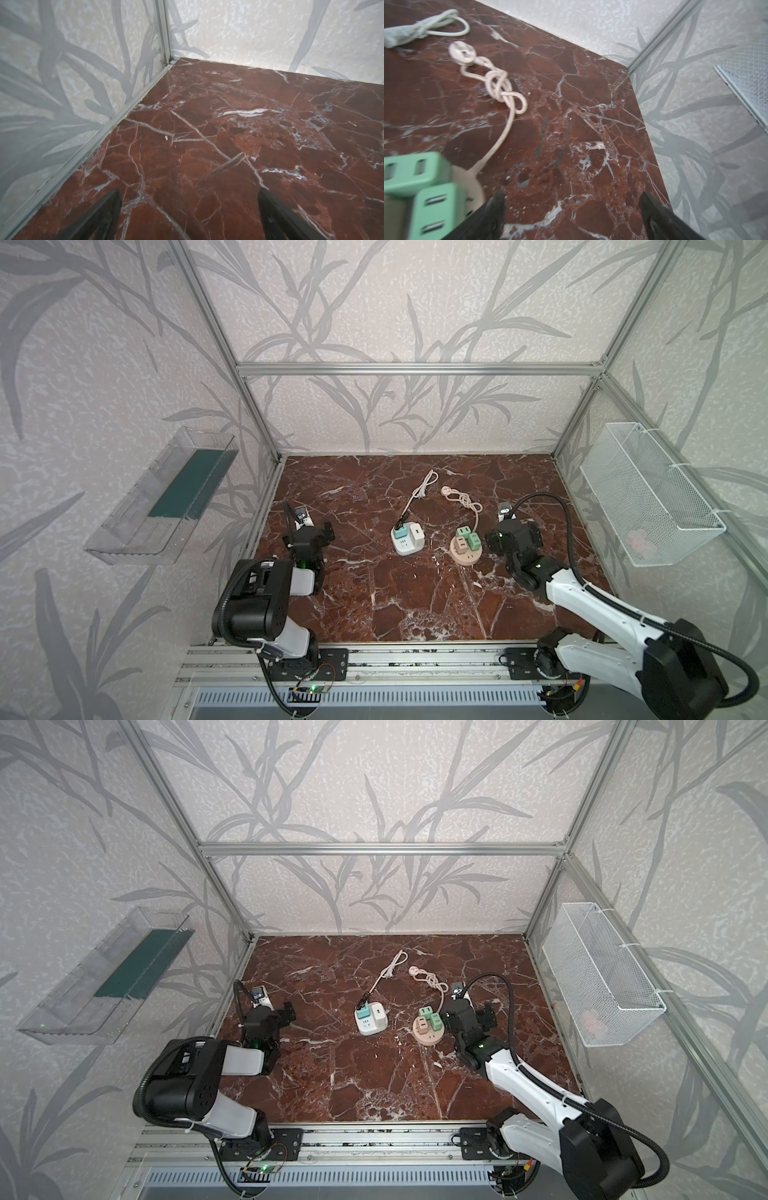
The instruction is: Insert the plug
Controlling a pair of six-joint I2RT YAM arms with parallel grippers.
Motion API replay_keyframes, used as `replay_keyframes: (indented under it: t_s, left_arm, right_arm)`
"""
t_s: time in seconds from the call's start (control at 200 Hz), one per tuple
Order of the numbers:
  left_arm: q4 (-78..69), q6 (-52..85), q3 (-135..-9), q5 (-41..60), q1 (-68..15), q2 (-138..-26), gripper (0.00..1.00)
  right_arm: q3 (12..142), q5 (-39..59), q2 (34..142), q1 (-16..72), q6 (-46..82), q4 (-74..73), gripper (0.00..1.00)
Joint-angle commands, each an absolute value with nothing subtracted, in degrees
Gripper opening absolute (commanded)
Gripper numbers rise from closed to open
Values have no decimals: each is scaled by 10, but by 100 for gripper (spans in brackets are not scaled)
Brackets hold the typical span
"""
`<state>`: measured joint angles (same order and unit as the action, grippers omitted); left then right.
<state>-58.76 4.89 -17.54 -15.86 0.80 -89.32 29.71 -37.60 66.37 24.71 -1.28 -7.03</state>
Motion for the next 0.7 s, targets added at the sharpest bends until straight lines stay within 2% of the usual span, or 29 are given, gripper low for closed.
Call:
replay_keyframes:
  t_s: [0.0,0.04,0.08,0.12,0.195,0.3,0.34,0.43,0.535,0.655,0.695]
  left_arm:
    - [-584,40,-174,-144,7,-875,99]
    - [-553,41,-186,-139,8,-871,99]
    - [-547,36,-198,-135,7,-882,99]
    - [-565,25,-206,-134,8,-901,99]
    - [-570,27,-196,-128,8,-892,99]
    - [-556,23,-206,-123,7,-896,99]
    - [-556,23,-207,-123,8,-896,99]
    - [-557,23,-207,-123,8,-896,99]
    - [-560,23,-206,-123,8,-897,99]
    - [-560,23,-206,-123,8,-897,99]
    - [-560,23,-206,-123,9,-897,99]
  right_arm:
    - [230,-337,754,184,-48,-376,99]
    - [207,-332,816,164,-58,-501,99]
    - [206,-386,859,167,-65,-565,99]
    - [196,-336,894,149,-71,-632,99]
    - [217,-272,870,151,-72,-531,99]
    - [208,-140,900,84,-28,-554,99]
    - [202,-140,923,82,-38,-609,99]
    - [222,-140,888,81,-23,-511,99]
    - [193,-119,919,84,-47,-622,99]
    - [188,-105,918,87,-54,-627,99]
    - [201,-97,910,86,-55,-588,99]
